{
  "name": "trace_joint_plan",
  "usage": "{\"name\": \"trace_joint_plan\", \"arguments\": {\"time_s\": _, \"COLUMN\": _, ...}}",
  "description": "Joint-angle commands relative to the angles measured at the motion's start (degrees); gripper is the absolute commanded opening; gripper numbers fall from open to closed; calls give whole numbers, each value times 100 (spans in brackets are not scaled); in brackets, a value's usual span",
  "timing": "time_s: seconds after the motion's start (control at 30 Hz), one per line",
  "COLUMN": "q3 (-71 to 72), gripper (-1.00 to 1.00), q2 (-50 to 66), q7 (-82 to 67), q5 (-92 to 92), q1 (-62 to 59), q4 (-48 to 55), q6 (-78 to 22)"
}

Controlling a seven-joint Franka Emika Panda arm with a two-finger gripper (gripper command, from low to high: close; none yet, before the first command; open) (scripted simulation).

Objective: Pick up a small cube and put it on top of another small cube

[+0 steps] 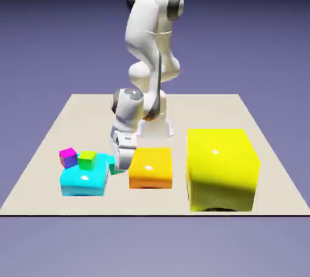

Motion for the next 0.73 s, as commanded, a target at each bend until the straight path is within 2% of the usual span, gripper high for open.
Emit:
{"name": "trace_joint_plan", "arguments": {"time_s": 0.0, "q3": 110, "gripper": -100, "q2": -207, "q7": 52, "q5": -190, "q1": -142, "q4": 10, "q6": -162}}
{"name": "trace_joint_plan", "arguments": {"time_s": 0.27, "q3": 960, "gripper": -100, "q2": -1869, "q7": 464, "q5": -1713, "q1": -1790, "q4": 86, "q6": -1510}}
{"name": "trace_joint_plan", "arguments": {"time_s": 0.33, "q3": 981, "gripper": -100, "q2": -1910, "q7": 474, "q5": -1750, "q1": -1830, "q4": 88, "q6": -1543}}
{"name": "trace_joint_plan", "arguments": {"time_s": 0.6, "q3": 756, "gripper": -100, "q2": -341, "q7": 766, "q5": -1903, "q1": -2061, "q4": 194, "q6": 8}}
{"name": "trace_joint_plan", "arguments": {"time_s": 0.63, "q3": 756, "gripper": 100, "q2": -341, "q7": 766, "q5": -1903, "q1": -2061, "q4": 194, "q6": 8}}
{"name": "trace_joint_plan", "arguments": {"time_s": 0.7, "q3": 785, "gripper": 100, "q2": -549, "q7": 727, "q5": -1883, "q1": -2030, "q4": 180, "q6": -197}}
